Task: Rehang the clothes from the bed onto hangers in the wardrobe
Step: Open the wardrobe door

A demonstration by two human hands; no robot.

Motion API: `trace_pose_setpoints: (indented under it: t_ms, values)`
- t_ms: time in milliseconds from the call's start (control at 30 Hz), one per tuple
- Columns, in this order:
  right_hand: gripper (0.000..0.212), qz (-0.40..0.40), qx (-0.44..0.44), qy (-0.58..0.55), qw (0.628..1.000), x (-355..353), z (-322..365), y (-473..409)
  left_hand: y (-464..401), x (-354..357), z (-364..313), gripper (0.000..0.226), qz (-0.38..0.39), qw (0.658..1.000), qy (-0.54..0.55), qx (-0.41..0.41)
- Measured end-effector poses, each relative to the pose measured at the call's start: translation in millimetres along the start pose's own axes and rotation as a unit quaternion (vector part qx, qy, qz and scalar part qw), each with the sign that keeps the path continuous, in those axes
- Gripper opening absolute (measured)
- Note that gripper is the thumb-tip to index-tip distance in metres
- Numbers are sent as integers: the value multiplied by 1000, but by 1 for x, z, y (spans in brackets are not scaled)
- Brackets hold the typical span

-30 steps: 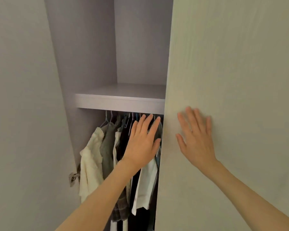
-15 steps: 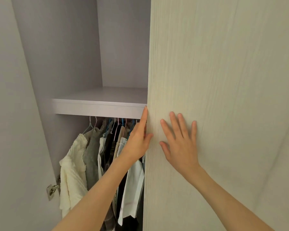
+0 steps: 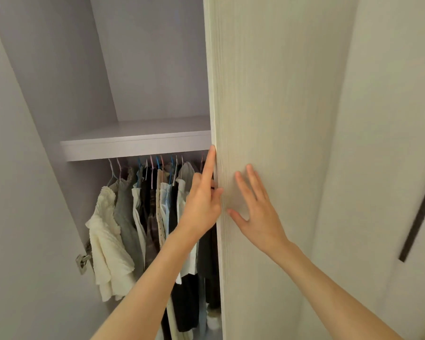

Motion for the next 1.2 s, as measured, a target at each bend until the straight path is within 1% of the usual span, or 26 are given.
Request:
trace_pose_setpoints:
  t_ms: [133, 200, 300, 400, 567, 633, 700, 767, 833, 933, 1033, 1100, 1200]
  values:
    - [76, 24, 29, -23, 999, -23, 4, 39, 20, 7, -32, 91, -6, 1000, -6, 7]
    - [73, 32, 35, -33, 998, -33, 5, 58, 31, 10, -49, 86, -9, 1000, 9, 9]
    - [74, 61, 60, -63, 994, -46, 3, 82, 45, 16, -74, 77, -11, 999, 32, 13]
    - [68, 50, 82, -105, 990, -73, -1, 102, 57, 30, -99, 70, -11, 998, 57, 19]
    - [59, 71, 116, -184, 973, -117, -22, 145, 75, 68, -146, 62, -42, 994, 90, 41]
    - [57, 64, 141, -234, 960, -140, -37, 159, 81, 89, -165, 61, -22, 992, 112, 50]
    - [53, 58, 168, -299, 938, -166, -53, 172, 85, 114, -185, 58, 5, 991, 124, 52]
    - [50, 52, 187, -325, 926, -194, -70, 182, 87, 140, -208, 55, 27, 990, 125, 64]
    - [48, 49, 202, -323, 923, -219, -88, 191, 87, 167, -230, 54, 51, 987, 138, 69]
    - [47, 58, 220, -303, 925, -250, -113, 202, 84, 203, -253, 52, 95, 981, 162, 57]
    - [49, 53, 233, -277, 931, -276, -133, 209, 80, 233, -272, 53, 140, 976, 155, 66]
    - [48, 48, 250, -268, 929, -286, -144, 213, 77, 249, -278, 55, 154, 975, 147, 66]
    - [45, 46, 251, -258, 932, -297, -152, 217, 76, 265, -281, 56, 167, 974, 142, 61]
Point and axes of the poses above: each hand's wrist, its own y-axis away from the middle knuckle, its own x-axis out of the palm, z = x × y, the point moved 8 cm from there along -y, towards the middle knuckle
